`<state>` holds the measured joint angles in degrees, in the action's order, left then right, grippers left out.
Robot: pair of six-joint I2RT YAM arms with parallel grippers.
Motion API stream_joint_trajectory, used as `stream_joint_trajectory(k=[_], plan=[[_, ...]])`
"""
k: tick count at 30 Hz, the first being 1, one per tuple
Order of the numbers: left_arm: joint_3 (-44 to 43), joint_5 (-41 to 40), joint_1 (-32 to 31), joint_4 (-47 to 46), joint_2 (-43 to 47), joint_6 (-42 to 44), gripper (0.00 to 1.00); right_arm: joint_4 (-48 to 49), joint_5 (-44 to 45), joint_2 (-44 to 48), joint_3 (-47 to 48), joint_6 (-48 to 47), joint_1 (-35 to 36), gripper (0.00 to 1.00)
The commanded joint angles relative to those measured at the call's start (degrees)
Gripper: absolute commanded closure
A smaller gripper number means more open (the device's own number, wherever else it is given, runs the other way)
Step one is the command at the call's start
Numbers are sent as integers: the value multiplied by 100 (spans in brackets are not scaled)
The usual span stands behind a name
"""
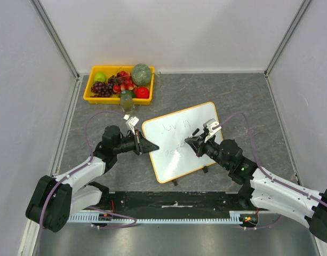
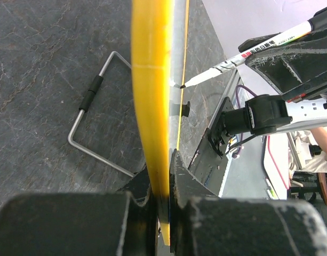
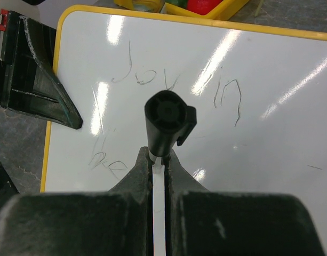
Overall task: Write a sentence on the whiteboard
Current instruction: Write on the whiteboard with the whiteboard marker without the cap.
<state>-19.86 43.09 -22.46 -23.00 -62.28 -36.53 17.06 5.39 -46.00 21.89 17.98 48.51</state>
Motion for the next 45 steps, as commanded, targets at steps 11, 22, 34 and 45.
stream_joint_trajectory(k=[11, 22, 34, 45], plan=[[219, -899, 180, 569, -205, 937, 98, -282, 446, -85, -229, 4, 132, 100], [228, -829, 216, 508, -249, 929, 98, -388, 516, 65, -457, 215, 194, 100], [237, -776, 215, 490, -258, 929, 98, 447, 982, -75, -247, 232, 194, 100], [237, -732, 216, 464, -285, 938, 98, 167, 753, 81, -159, 338, 194, 100]])
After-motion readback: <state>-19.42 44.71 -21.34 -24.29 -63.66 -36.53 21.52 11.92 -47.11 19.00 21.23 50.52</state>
